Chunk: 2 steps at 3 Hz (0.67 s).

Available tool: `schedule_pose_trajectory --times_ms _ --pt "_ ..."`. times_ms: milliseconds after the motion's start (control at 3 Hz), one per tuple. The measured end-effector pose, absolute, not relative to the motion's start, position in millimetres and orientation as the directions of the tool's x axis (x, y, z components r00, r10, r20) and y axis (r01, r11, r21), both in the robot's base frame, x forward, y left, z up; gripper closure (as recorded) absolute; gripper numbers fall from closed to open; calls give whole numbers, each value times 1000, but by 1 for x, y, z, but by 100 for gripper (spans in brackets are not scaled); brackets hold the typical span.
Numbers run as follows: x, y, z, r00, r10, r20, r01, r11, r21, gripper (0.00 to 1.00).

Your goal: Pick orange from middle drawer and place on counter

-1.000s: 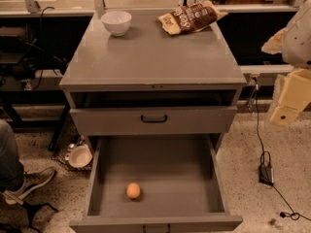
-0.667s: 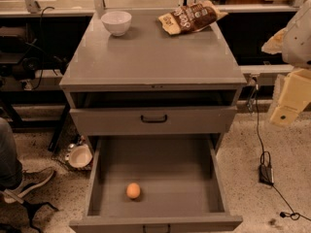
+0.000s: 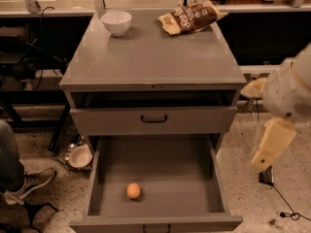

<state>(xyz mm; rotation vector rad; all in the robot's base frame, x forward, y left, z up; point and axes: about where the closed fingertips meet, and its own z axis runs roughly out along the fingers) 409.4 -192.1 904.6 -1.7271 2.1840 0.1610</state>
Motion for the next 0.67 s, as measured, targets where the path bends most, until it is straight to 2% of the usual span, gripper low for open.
schedule_pose_trajectory --times_ms 333,667 --pt "386 -164 833 -230 -851 -472 -963 269 -16 0" --pt "363 -133 743 -314 -804 -504 -948 290 129 0"
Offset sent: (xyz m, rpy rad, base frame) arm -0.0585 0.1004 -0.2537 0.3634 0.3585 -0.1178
